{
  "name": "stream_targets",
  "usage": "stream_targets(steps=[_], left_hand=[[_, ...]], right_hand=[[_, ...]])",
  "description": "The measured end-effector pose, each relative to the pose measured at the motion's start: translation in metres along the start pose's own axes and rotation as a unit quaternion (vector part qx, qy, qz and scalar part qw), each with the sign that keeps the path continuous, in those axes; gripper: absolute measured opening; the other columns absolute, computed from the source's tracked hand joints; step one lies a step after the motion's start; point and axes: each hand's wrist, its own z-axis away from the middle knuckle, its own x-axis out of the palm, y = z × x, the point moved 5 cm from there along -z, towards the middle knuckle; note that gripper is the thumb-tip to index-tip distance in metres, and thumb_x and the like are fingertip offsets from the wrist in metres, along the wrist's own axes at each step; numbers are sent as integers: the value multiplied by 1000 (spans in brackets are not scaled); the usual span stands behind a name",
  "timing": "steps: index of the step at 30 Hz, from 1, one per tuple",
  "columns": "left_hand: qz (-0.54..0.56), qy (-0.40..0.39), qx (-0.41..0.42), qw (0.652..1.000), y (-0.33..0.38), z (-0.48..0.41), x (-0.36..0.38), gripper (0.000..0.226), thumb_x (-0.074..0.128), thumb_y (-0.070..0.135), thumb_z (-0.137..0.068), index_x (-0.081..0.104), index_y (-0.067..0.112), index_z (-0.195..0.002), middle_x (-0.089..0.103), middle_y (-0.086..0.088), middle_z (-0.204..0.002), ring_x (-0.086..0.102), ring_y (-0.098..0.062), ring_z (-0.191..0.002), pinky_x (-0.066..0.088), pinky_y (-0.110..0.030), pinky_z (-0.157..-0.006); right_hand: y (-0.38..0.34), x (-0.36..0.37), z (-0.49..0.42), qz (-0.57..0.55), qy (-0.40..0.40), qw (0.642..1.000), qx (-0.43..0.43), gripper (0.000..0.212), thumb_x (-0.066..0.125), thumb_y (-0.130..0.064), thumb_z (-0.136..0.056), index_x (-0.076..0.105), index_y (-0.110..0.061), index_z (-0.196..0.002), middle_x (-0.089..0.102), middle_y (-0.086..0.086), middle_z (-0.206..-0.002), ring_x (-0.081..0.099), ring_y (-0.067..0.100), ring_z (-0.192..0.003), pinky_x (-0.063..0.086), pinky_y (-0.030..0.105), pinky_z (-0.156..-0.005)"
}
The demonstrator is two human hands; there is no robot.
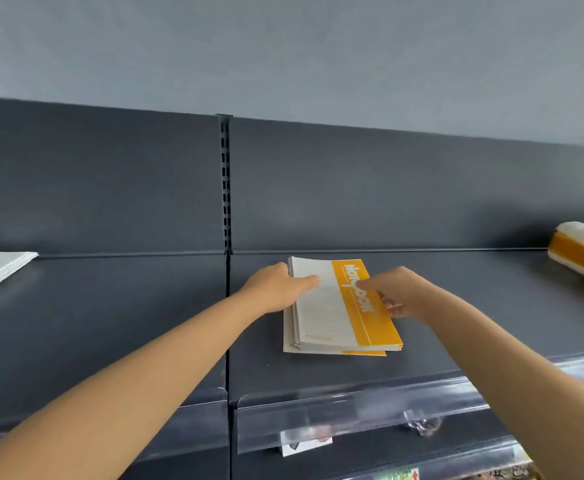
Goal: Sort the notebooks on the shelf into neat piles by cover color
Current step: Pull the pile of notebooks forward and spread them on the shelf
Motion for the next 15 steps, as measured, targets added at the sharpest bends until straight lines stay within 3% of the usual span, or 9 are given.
stream_targets(steps=[1, 3, 5, 6, 9, 11, 13, 15], left_hand=[[61, -7, -24, 998, -1, -4, 3, 56, 59, 49, -89, 54, 4, -123, 62, -5, -107, 58, -20, -97, 37, -25, -62], [178, -16, -69, 981, -4, -9, 8, 72, 74, 39, -78, 47, -1, -131, 57, -13, -126, 56, -23, -108, 43, -27, -76], [276, -25, -99, 956, -2, -12, 10, 85, 80, 32, -72, 38, 2, -139, 50, -11, -139, 50, -28, -123, 44, -34, -93], [309, -29, -109, 944, -1, -12, 9, 84, 81, 25, -74, 34, 4, -141, 48, -9, -140, 50, -29, -124, 43, -35, -92], [365, -58, -135, 919, -3, -16, 5, 75, 81, 10, -75, 40, 5, -137, 58, -14, -129, 61, -31, -110, 52, -43, -89], [367, -88, -130, 917, -3, -12, 4, 53, 78, 12, -79, 57, 6, -127, 70, -11, -107, 68, -26, -93, 55, -37, -82], [356, -93, -107, 923, -4, -7, 2, 37, 73, 18, -84, 65, 9, -119, 73, -7, -102, 69, -22, -93, 54, -31, -78], [374, -81, -77, 920, -6, -1, -8, 32, 66, 17, -90, 65, 8, -121, 72, -7, -109, 69, -23, -99, 55, -31, -81]], right_hand=[[-1, 2, -1, -13, -14, 1000, 0, 45, 73, -30, -82, 49, -9, -115, 58, 8, -109, 58, 25, -97, 51, 35, -76], [-2, 4, 0, -52, -44, 998, 11, 47, 75, -25, -81, 46, -10, -115, 57, 8, -108, 57, 26, -97, 49, 37, -80], [-2, 6, 2, -121, -77, 988, 49, 44, 75, -22, -81, 46, -7, -111, 62, 11, -97, 61, 25, -89, 49, 34, -82], [-1, 8, 5, -146, -93, 983, 65, 41, 74, -21, -81, 48, -5, -107, 63, 11, -91, 62, 23, -82, 49, 31, -80], [-3, 12, 2, -143, -113, 981, 69, 30, 75, -18, -80, 53, -6, -97, 62, 9, -80, 59, 20, -70, 46, 28, -72], [-6, 18, 2, -144, -116, 980, 69, 35, 74, -20, -81, 51, -8, -105, 60, 11, -88, 59, 25, -78, 47, 37, -84], [-12, 28, 4, -142, -108, 982, 57, 43, 72, -27, -83, 51, -8, -115, 62, 14, -100, 61, 31, -92, 47, 46, -95], [-25, 39, 12, -144, -106, 983, 30, 43, 69, -33, -85, 56, -9, -119, 65, 13, -100, 64, 31, -94, 48, 49, -94]])
